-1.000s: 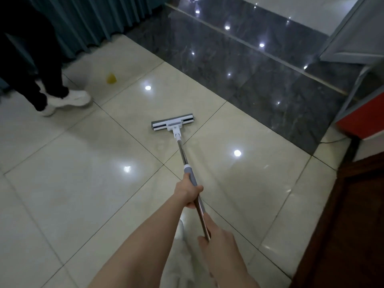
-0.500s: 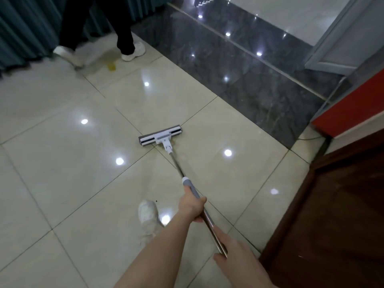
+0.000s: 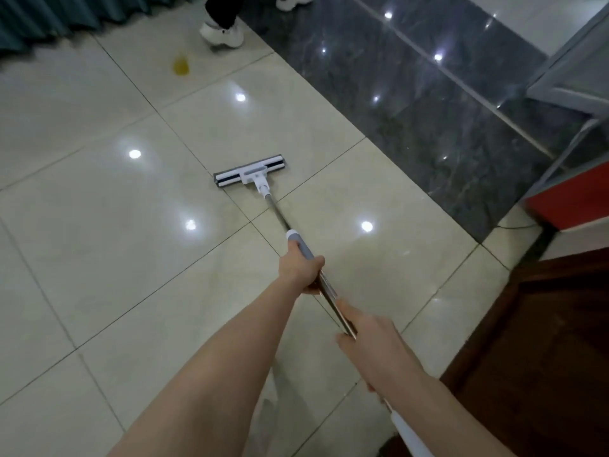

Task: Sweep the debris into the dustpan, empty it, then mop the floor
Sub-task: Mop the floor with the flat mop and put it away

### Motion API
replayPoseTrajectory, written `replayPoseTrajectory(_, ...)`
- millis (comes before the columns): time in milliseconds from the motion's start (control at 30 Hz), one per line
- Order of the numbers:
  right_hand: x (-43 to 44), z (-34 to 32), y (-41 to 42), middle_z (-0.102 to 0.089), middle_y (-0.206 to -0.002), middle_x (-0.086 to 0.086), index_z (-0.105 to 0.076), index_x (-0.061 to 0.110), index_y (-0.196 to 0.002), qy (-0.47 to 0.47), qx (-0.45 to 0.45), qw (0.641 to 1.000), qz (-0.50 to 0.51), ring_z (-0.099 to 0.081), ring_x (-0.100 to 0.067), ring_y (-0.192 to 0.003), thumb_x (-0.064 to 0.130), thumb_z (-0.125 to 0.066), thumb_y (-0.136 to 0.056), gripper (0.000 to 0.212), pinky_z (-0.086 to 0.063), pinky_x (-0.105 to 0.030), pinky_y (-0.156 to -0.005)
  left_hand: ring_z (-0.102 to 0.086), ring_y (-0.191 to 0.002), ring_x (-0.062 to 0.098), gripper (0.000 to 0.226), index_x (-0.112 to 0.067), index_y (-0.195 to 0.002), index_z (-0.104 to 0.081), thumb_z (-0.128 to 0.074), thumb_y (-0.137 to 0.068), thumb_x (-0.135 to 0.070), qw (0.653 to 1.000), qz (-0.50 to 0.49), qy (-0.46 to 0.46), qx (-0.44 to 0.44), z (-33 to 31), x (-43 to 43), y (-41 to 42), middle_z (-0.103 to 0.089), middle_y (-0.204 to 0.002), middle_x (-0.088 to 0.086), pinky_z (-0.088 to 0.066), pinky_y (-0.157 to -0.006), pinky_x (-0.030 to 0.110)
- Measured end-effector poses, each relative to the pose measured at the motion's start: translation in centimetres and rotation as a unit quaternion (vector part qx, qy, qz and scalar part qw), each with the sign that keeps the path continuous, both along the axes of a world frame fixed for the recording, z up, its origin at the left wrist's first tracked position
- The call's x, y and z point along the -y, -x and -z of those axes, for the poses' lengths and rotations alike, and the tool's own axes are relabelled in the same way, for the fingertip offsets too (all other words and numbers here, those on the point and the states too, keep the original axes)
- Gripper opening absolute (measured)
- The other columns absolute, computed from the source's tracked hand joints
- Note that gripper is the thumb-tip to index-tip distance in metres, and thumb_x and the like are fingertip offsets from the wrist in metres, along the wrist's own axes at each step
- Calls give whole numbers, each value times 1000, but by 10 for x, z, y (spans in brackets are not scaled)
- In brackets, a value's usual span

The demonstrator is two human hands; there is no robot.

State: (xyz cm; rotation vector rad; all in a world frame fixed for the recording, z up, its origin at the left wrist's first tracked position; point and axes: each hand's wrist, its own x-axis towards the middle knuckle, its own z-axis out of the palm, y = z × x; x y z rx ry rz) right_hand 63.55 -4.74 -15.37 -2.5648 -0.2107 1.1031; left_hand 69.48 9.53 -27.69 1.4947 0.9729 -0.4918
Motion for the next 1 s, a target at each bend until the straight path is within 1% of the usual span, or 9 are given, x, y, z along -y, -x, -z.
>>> replayPoseTrajectory(67,-29,2,-30,-65,-92,-9,-25,46,-144,-3,-1,1000,1,-65,-29,-73,21,-49,-91,64,-59,-42,-67,-63,-87,38,54,-24,-128,-33,-61,-82,-20,1000,-6,-5,7,1,-29,-29,-49,-107,15,-59,-55,49)
replayPoseTrajectory(133,-67,4,-61,-65,-92,-8,-28,44,-143,-11,-6,1000,2,-65,-29,-73,22,-49,-91,61,-59,-42,-68,-63,-87,37,56,-24,-131,-33,-62,-83,-21,1000,-11,-8,9,2,-66,-60,-49,-104,13,-59,-57,48)
replayPoseTrajectory(233,-129,5,-111,-65,-94,-10,-32,40,-140,-23,-15,1000,4,-65,-34,-77,23,-50,-90,55,-59,-45,-68,-63,-88,34,60,-27,-135,-33,-62,-83,-22,1000,-24,-10,8,0,-127,-107,-51,-107,13,-59,-57,45)
replayPoseTrajectory(300,-168,4,-143,-64,-95,-10,-31,39,-140,-22,-19,1000,11,-66,-36,-81,22,-50,-90,56,-59,-46,-69,-63,-88,33,62,-28,-137,-34,-63,-82,-23,1000,-29,-8,9,-2,-166,-139,-51,-110,14,-59,-56,43)
replayPoseTrajectory(400,-217,2,-188,-64,-95,-10,-31,36,-140,-15,-13,1000,5,-67,-35,-79,20,-49,-90,56,-59,-45,-69,-61,-85,31,62,-26,-138,-35,-64,-84,-22,999,-38,-5,15,-6,-214,-183,-49,-109,11,-57,-49,37)
replayPoseTrajectory(467,-244,0,-216,-63,-92,-9,-34,35,-139,-11,-7,1000,-11,-67,-32,-78,19,-49,-90,54,-60,-44,-69,-61,-88,32,62,-25,-139,-35,-64,-84,-22,999,-40,-9,17,-9,-240,-208,-48,-108,10,-55,-48,36)
replayPoseTrajectory(700,-328,9,-294,-62,-91,-10,-38,33,-136,-11,-4,1000,-24,-63,-30,-68,14,-47,-90,51,-60,-42,-67,-61,-83,30,56,-19,-135,-41,-65,-85,-22,998,-55,-36,12,-12,-319,-282,-51,-105,10,-53,-48,34)
replayPoseTrajectory(867,-369,20,-352,-62,-91,-11,-40,29,-134,-11,5,999,-50,-68,-34,-78,8,-41,-88,51,-60,-44,-68,-61,-82,29,51,-16,-132,-45,-64,-86,-24,995,-61,-73,8,-10,-357,-337,-52,-103,10,-52,-46,33)
replayPoseTrajectory(1000,-397,25,-417,-60,-91,-10,-41,27,-134,-16,9,996,-82,-65,-33,-72,7,-41,-89,49,-59,-40,-67,-62,-84,30,44,-15,-127,-49,-64,-86,-25,992,-87,-87,8,-8,-385,-395,-56,-106,12,-53,-48,34)
